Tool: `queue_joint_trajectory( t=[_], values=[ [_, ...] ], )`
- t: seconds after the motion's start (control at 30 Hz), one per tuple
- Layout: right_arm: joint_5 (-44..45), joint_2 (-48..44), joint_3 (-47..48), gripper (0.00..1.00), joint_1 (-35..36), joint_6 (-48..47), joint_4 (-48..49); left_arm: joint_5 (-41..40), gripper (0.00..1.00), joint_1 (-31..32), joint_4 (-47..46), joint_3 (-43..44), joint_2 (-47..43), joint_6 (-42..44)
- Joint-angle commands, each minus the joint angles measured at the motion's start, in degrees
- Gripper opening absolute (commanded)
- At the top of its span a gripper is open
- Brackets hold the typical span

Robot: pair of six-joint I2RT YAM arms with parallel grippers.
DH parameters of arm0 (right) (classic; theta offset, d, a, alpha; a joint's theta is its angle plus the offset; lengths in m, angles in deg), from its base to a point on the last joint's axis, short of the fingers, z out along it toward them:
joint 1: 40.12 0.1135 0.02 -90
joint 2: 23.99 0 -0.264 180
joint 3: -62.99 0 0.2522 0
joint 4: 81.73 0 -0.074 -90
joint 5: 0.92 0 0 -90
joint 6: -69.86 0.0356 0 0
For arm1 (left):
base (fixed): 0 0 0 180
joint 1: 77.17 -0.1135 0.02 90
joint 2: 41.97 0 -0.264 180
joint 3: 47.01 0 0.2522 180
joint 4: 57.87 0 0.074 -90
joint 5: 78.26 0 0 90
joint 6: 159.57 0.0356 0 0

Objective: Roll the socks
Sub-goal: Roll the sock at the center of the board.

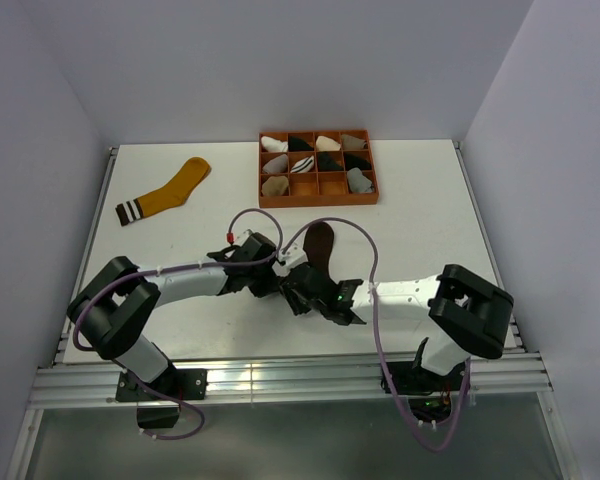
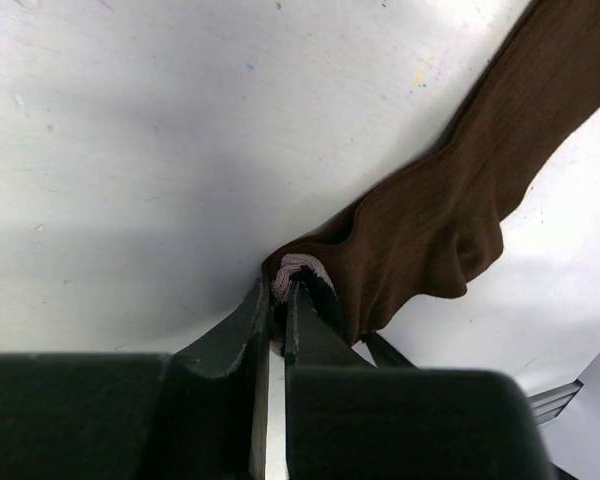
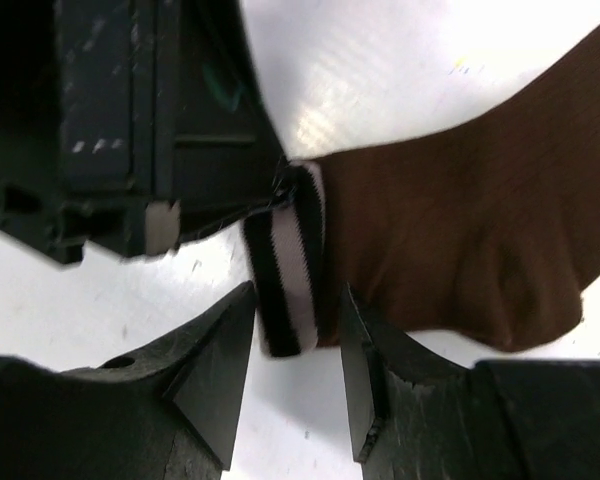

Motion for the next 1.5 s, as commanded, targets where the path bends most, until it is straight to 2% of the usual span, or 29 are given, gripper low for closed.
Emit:
queue_joint_trajectory(
  t=[0.0,0.13,0.2,0.23,0.33,0.53,0.6,0.67,0.7,0.77,0.93,1.13,1.27,1.47],
  values=[
    [3.09,3.52,3.07,0.47,1.65,-2.80,-0.49,-1.26,0.00,0.80,2.75,0.95,-0.08,1.56],
    [4.06,5.55,3.51,0.41,2.71,-3.15,-0.93,-1.09,0.00,0.89,3.10,1.22,-0.25,1.65],
    [3.54,6.34,3.78,0.33,2.80,-2.98,-1.19,-1.00,0.01,0.89,2.84,1.13,-0.34,1.56],
    [3.10,6.43,3.86,0.19,2.89,-2.72,-1.46,-0.91,0.01,0.89,2.75,1.04,-0.52,1.47],
    [2.04,5.99,3.69,0.00,2.62,-1.14,-2.16,-1.61,0.06,0.89,2.49,0.60,-1.57,1.03],
    [-7.69,2.92,1.67,0.00,-2.82,3.34,-3.04,-3.46,0.24,0.80,1.26,-1.51,-5.08,-0.46],
    [-15.60,2.12,0.36,0.00,-7.28,5.53,-1.90,-4.16,0.36,0.80,0.82,-2.12,-6.40,-0.90],
    [-24.10,1.68,-1.40,0.00,-10.63,7.21,0.63,-4.77,0.43,0.71,0.12,-2.91,-7.37,-1.51],
    [-27.28,1.60,-2.02,0.00,-12.22,9.13,1.87,-5.04,0.50,0.80,-0.06,-3.18,-8.33,-1.87],
    [-34.56,2.29,-4.12,0.00,-16.87,12.64,6.25,-5.39,0.55,0.71,-0.94,-4.23,-9.30,-2.66],
    [-47.25,7.21,-8.17,0.00,-24.61,20.56,17.25,-4.96,0.56,0.80,-3.40,-6.08,-11.07,-3.19],
    [-56.74,15.30,-10.37,0.00,-28.75,28.04,27.98,-2.85,0.54,0.89,-6.82,-6.52,-8.87,-2.66],
    [-59.04,19.08,-10.99,0.00,-30.95,30.59,31.23,-1.88,0.53,0.80,-8.15,-6.08,-7.03,-2.31],
    [-59.05,21.02,-10.81,0.00,-32.18,30.78,30.19,-1.88,0.51,0.89,-8.68,-5.20,-4.56,-1.61]
  ],
)
